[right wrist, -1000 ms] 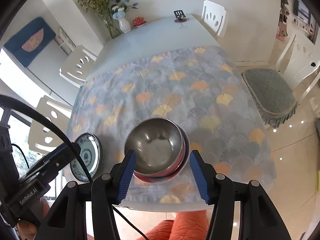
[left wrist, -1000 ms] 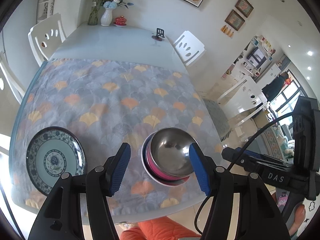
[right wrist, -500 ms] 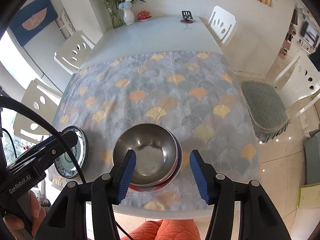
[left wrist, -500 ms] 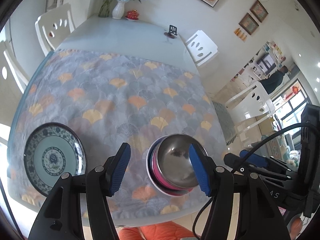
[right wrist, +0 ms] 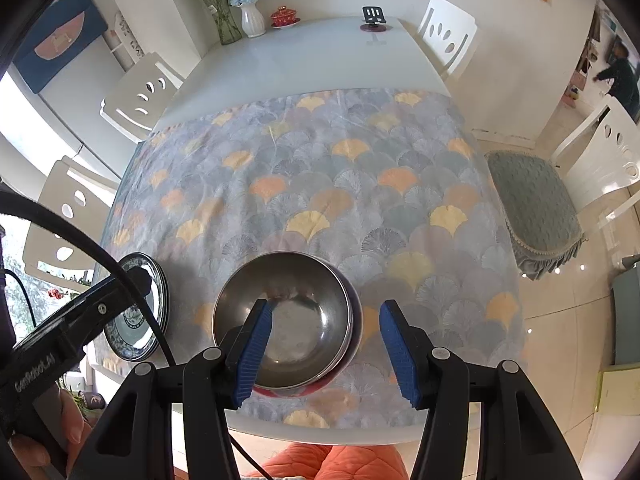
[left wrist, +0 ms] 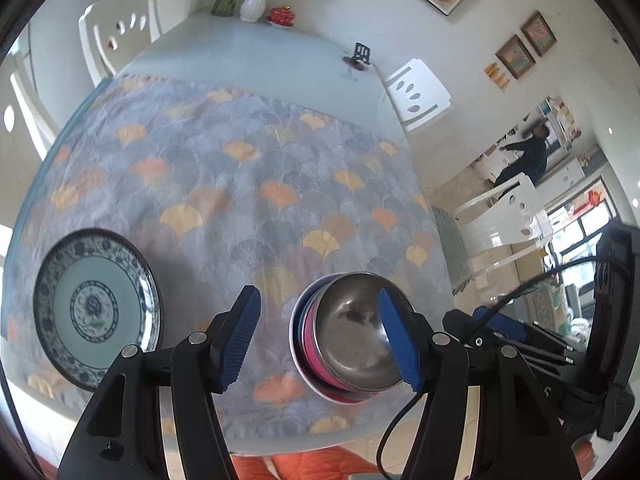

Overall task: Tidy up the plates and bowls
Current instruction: 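Close both tools on the rim of the stacked bowls and plates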

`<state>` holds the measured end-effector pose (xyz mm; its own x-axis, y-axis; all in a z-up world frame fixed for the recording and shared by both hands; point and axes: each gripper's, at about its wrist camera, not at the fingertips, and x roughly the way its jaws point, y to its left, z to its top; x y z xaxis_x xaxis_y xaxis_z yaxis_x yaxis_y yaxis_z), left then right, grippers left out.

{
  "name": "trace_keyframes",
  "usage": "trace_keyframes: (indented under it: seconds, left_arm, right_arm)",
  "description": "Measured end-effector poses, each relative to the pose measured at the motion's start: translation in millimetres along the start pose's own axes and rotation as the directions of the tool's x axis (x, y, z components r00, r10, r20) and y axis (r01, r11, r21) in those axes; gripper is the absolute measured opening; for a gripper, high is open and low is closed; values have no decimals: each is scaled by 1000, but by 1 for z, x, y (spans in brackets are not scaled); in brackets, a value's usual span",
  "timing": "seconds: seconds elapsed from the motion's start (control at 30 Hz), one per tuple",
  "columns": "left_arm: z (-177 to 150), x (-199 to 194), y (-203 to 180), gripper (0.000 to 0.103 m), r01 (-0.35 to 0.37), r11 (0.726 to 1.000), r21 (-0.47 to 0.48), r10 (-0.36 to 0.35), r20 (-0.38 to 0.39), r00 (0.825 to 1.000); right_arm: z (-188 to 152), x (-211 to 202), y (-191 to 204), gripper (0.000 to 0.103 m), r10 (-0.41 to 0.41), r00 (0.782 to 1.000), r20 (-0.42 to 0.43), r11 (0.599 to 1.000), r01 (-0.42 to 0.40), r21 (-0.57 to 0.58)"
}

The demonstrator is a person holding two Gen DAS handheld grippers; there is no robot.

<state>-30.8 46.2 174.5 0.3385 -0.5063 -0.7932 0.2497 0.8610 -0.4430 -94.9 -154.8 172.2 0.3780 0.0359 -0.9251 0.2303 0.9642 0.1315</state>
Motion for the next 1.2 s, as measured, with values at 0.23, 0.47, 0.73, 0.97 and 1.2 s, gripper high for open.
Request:
trace_keyframes:
  seconds: [0.23, 0.47, 0.73, 0.97, 1.2]
  left_arm:
    - [-1, 2, 1, 60, 21, 1000, -17, -21, -7, 1000]
    - [0, 9, -4, 60, 32, 999, -14, -32, -27, 999]
    - [2, 11, -11, 60, 26, 1000, 15, -26, -23, 999]
    - [2, 13, -13, 60, 12, 1000, 22, -11, -25, 1000]
    - [3, 15, -11, 60, 3, 1000, 17, -2, -26, 1000]
  right_arm:
    - [0, 3, -4, 54, 1, 1000, -6, 1000, -1, 14]
    - [0, 5, -6, 54, -3, 1000, -14, 1000, 3, 17]
    - [0, 8, -4, 54, -10, 1000, -19, 1000, 10, 2]
    - [2, 12, -2, 54, -1, 1000, -30, 1000, 0, -12]
    - [3, 14, 1, 54, -16, 1000, -24, 999, 16, -33]
